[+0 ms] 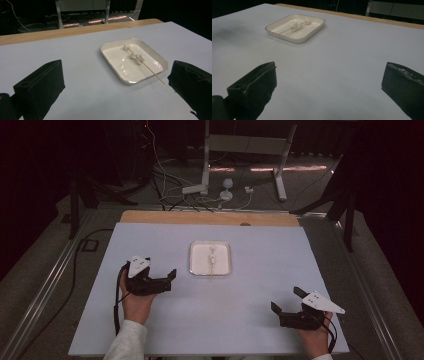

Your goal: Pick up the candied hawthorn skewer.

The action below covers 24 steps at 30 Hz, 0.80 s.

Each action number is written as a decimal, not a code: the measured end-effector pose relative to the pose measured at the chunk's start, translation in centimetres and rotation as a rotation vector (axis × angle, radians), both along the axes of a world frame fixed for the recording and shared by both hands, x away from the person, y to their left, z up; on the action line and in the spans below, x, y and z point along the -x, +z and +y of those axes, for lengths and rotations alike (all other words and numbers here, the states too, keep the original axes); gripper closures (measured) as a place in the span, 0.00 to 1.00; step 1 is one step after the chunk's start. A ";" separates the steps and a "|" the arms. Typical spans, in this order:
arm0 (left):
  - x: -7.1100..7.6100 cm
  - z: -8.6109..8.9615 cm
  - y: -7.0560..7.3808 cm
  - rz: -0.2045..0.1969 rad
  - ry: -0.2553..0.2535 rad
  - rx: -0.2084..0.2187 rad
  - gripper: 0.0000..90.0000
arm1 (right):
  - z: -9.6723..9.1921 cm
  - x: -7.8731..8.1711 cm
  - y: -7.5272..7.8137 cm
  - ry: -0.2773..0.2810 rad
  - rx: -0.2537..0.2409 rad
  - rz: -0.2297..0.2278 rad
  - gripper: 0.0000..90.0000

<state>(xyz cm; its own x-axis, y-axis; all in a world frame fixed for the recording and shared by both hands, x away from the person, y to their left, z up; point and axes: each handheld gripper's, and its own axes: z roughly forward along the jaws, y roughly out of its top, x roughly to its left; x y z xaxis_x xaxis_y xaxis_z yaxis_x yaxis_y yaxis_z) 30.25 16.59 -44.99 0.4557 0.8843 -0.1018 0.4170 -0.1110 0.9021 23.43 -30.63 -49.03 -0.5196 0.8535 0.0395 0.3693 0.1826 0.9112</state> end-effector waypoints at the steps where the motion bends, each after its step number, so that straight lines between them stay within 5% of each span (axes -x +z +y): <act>1: -0.3 -0.3 0.0 0.002 0.000 0.000 0.01 | 0.0 0.0 0.0 0.001 0.000 -0.001 0.00; 12: -2.8 -3.5 -0.5 0.027 -0.013 -0.042 0.01 | 0.1 0.0 -0.1 0.004 0.002 0.004 0.00; 24: -5.1 -6.9 -1.9 0.054 -0.003 -0.035 0.01 | 0.1 0.0 -0.1 0.007 0.003 0.007 0.00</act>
